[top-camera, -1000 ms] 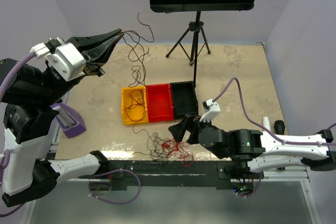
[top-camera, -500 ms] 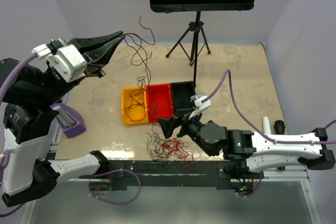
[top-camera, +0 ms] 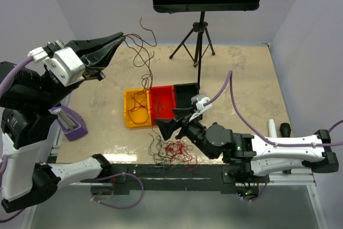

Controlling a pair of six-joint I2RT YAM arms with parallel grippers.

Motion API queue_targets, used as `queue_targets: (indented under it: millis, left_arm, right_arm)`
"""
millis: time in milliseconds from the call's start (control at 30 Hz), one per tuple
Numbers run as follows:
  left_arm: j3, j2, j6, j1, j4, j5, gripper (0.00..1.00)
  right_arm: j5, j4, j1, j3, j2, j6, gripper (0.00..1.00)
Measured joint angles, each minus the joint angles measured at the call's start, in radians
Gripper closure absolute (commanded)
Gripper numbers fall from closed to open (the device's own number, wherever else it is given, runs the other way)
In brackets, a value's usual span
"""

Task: Untangle the cables

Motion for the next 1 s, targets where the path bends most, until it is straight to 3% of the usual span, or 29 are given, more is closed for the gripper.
queue_targets:
  millis: [367, 800, 900, 1000]
  left_arm:
    - [0.000, -0.017, 0.000, 0.000, 0.000, 0.000, 0.94]
    - [0.000, -0.020, 0.001, 0.000, -0.001, 0.000, 0.94]
    - [0.000, -0.023, 0.001, 0.000, 0.000, 0.000, 0.94]
    - [0.000, -0.024, 0.001, 0.000, -0.001, 0.000, 0.94]
  right_arm:
    - [-0.055, 0.032, 0.000, -0.019, -0.097, 0.005, 0.19]
    - [-0.246, 0.136, 0.000, -0.035, 0.020, 0.011, 0.22]
    - [-0.249, 0.158, 0.000, -0.035, 0.041, 0.013, 0.29]
    - [-0.220, 0.153, 0.000, -0.023, 0.090, 0.023, 0.44]
